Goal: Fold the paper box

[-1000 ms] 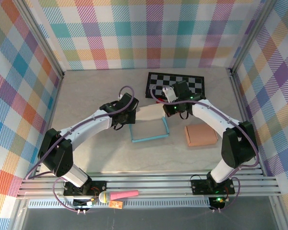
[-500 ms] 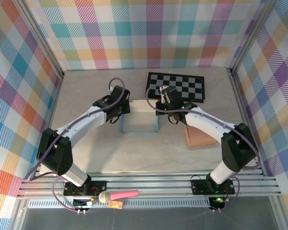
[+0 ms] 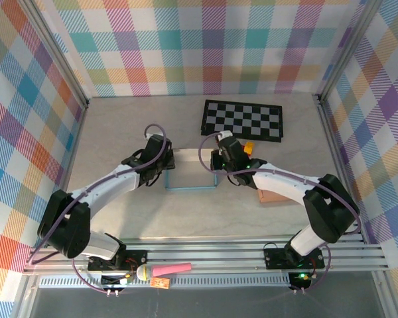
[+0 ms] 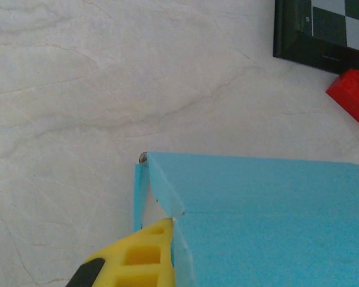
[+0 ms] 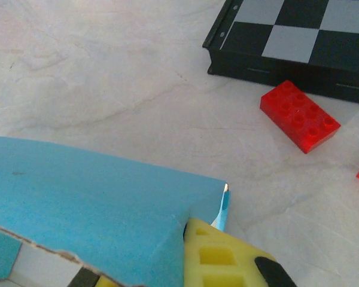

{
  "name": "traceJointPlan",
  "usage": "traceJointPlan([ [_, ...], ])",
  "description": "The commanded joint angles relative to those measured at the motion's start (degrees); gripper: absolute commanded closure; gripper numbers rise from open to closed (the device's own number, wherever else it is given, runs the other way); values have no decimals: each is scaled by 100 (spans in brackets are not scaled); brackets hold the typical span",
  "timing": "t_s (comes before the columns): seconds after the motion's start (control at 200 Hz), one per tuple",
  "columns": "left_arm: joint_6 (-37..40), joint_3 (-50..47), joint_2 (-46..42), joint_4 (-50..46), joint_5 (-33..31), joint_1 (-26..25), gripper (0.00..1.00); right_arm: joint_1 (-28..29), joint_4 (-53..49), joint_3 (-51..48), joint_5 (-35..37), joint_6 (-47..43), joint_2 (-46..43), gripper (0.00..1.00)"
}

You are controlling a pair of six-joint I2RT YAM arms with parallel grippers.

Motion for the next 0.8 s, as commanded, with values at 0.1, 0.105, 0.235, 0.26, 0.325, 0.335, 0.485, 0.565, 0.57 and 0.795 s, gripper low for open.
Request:
traceJointPlan([
  [0.1, 52, -539, -469, 806, 640, -67, 100, 385, 528, -342, -132, -437, -351, 98],
  [0.105, 54, -550, -471, 813, 643, -67, 100, 388, 523, -347, -131, -444, -354, 97],
  [0.235, 33, -801, -683, 927, 697, -124, 100, 595, 483, -478, 105, -700, -390, 94],
  [0.26, 35, -862, -733, 953, 692, -144, 100, 656, 459, -484, 211, -763, -383, 94],
  [0.325, 52, -1006, -860, 978, 652, -205, 100, 749, 421, -547, 340, -867, -386, 92],
  [0.335, 60, -1028, -877, 984, 635, -219, 100, 757, 414, -563, 355, -876, -386, 92],
  [0.485, 149, -1444, -1144, 1018, 323, -489, 100, 795, 303, -773, 504, -860, -465, 84],
  [0.565, 137, -1663, -1274, 1065, 136, -626, 100, 795, 158, -800, 388, -829, -561, 81],
  [0.57, 132, -1674, -1278, 1060, 123, -632, 100, 795, 153, -795, 371, -829, -568, 81],
  [0.795, -53, -2041, -1482, 1191, -370, -831, 100, 795, -794, -530, -235, -533, -754, 71],
])
